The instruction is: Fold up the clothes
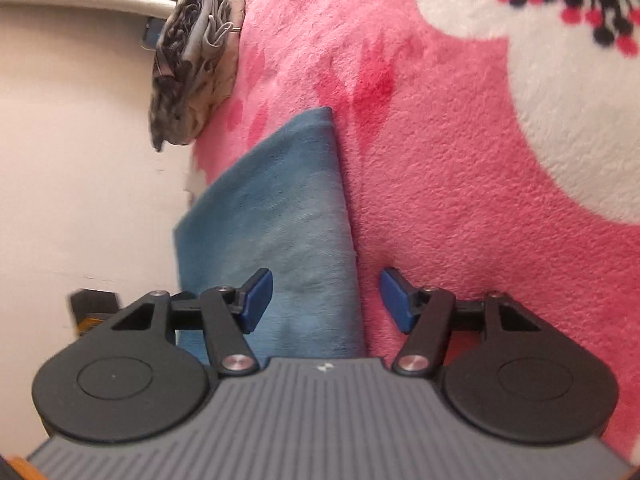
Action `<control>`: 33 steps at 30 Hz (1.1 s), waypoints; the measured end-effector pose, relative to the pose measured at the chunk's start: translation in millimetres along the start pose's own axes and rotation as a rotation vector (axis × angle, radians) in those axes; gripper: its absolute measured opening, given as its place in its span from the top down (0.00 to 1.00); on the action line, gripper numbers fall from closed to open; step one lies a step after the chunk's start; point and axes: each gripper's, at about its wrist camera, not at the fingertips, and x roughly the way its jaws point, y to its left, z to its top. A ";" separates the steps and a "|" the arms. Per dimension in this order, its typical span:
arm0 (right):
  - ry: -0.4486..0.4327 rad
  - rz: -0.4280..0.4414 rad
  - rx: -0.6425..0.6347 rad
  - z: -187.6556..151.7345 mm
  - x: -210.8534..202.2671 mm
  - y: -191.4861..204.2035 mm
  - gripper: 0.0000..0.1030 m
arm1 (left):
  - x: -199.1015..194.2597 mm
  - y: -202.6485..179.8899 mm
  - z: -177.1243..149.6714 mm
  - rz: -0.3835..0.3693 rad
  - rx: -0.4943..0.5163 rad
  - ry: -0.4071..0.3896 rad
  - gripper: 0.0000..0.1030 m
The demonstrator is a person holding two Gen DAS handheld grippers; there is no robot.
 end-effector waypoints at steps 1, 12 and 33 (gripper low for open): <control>0.015 0.017 0.007 1.3 -0.2 -1.7 0.42 | 3.3 -3.0 1.1 -0.005 0.016 0.000 0.14; 0.109 0.082 -0.089 15.9 41.4 17.5 0.51 | 22.4 -21.8 3.5 -0.007 0.055 -0.030 0.20; -0.053 0.066 -0.099 91.9 -51.8 -16.7 0.77 | 90.5 -111.5 48.0 -0.160 0.076 -0.009 0.21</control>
